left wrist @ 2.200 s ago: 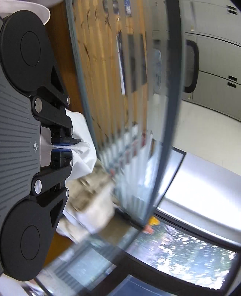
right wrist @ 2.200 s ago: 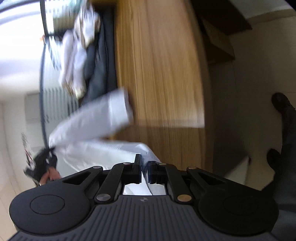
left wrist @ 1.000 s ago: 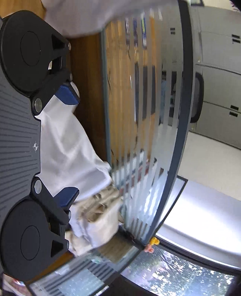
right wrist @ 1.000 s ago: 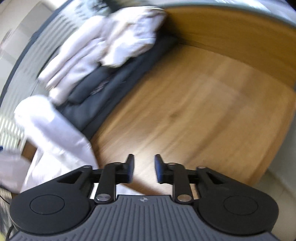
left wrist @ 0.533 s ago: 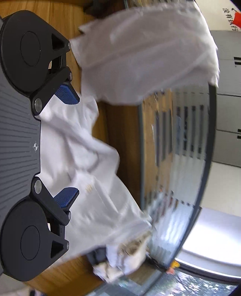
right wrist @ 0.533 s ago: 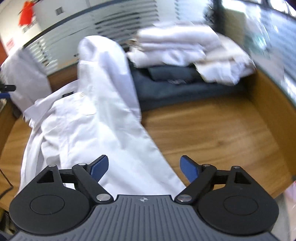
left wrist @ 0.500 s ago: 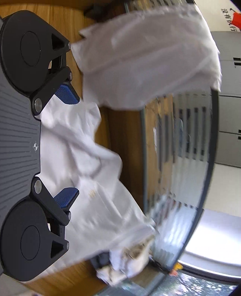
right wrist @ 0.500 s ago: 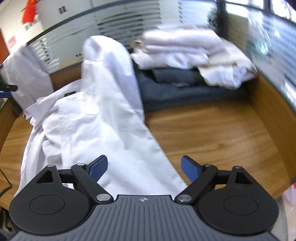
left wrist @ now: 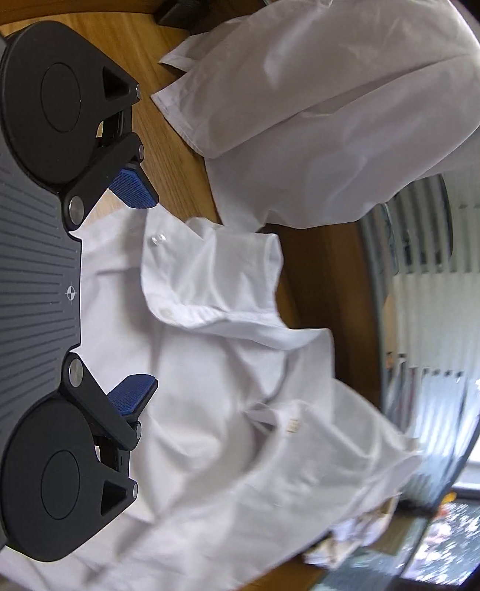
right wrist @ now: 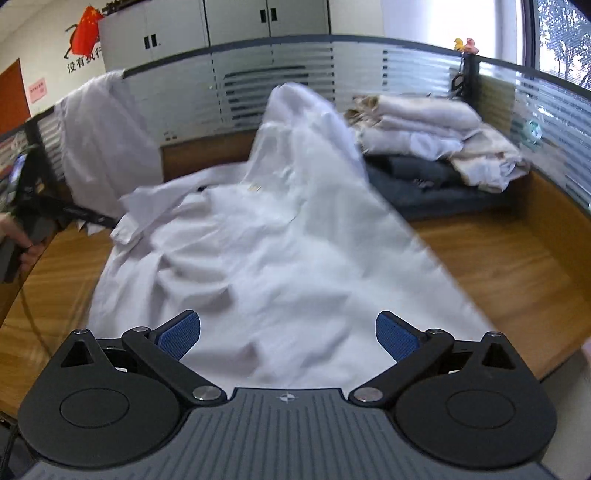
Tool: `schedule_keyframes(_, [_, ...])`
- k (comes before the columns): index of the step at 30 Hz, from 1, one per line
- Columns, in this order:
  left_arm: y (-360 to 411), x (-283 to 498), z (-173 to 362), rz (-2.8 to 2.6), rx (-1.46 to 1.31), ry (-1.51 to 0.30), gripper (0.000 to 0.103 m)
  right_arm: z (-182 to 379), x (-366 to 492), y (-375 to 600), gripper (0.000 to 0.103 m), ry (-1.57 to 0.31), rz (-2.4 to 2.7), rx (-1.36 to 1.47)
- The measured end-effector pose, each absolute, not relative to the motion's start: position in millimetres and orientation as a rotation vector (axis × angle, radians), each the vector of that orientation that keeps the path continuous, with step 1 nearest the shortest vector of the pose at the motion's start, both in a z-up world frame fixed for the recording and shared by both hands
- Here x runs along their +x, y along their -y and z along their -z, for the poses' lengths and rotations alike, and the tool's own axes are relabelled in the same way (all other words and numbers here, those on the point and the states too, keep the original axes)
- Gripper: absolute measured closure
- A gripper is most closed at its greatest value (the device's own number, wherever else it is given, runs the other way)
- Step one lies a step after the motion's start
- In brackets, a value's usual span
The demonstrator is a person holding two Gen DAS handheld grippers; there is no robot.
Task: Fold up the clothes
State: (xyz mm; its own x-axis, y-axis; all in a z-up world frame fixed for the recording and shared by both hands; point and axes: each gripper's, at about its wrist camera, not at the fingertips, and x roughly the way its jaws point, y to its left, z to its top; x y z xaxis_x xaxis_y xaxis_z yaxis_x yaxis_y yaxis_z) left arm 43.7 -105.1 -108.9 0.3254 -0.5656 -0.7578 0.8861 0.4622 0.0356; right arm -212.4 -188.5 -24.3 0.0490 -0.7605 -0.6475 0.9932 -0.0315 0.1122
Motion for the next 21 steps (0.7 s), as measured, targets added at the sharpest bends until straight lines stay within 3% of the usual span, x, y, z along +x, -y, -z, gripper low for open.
schedule_keyframes(9, [93.8, 62.3, 143.5, 1.022, 0.632, -0.663, 0.007, 60.9, -87.2, 155.6, 0.004, -0.496, 1.435, 0.68])
schedule_keyframes(12, [94.0, 69.5, 153.9, 1.01, 0.68, -0.607, 0.016, 73.6, -56.6, 154.7, 0.008, -0.481, 1.412, 0.703])
schedule_keyframes(19, [109.1, 86.1, 172.4, 1.047, 0.758, -0.557, 0.019, 107.6, -5.1, 172.9, 0.03, -0.502, 1.342, 0.766])
schedule_keyframes(21, [116.5, 88.3, 178.3, 1.051, 0.798, -0.535, 0.019, 115.9, 9.4, 180.5, 0.031, -0.519, 1.301, 0.779])
